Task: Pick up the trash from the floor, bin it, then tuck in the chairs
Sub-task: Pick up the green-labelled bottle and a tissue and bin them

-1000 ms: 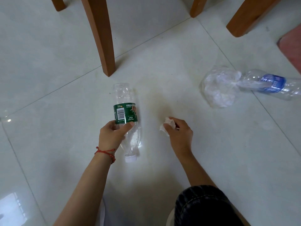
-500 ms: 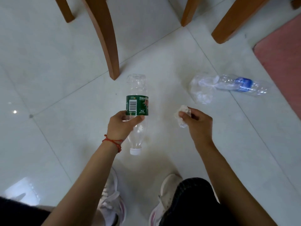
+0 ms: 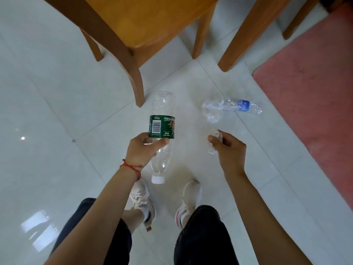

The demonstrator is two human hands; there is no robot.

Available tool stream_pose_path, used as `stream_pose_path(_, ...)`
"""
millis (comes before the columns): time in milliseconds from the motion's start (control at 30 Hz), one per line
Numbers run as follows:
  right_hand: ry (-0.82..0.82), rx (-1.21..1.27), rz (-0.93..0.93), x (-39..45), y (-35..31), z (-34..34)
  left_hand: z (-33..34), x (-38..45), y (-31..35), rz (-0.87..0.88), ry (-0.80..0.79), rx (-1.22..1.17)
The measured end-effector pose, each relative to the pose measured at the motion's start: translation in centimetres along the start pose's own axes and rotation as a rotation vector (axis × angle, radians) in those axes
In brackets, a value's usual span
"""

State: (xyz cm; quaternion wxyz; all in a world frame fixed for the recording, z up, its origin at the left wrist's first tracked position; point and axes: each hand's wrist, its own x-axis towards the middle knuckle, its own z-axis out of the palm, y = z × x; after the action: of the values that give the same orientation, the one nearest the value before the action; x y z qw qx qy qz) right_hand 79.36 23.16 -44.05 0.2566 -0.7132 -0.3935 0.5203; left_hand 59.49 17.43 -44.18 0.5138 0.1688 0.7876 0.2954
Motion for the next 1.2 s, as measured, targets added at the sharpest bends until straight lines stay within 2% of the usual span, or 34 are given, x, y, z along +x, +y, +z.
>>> stream_pose_path(367, 0.006, 0.092, -0.03, -11.7, -13.5, -4.5, -7.1, -13.7, 9.7, -0.001, -0.029, -0.028)
stream_pose_path(633, -0.039, 0.002, -0.117, -17.7, -20.0, -5.4, -12.3, -21.3, 13.0, 0.037, 0.005, -0.085)
stream_pose_path(900, -0.176, -0.035, -0.204, -22.1, -23.3, -4.9, -15.7, -26.5, 12.2, 0.051, 0.125, -0.175)
stream_pose_path(1200, -0.461, -0.155, -0.29, -26.0, -25.5, -0.9, -20.3, -31.6, 8.0, -0.018, 0.385, -0.499)
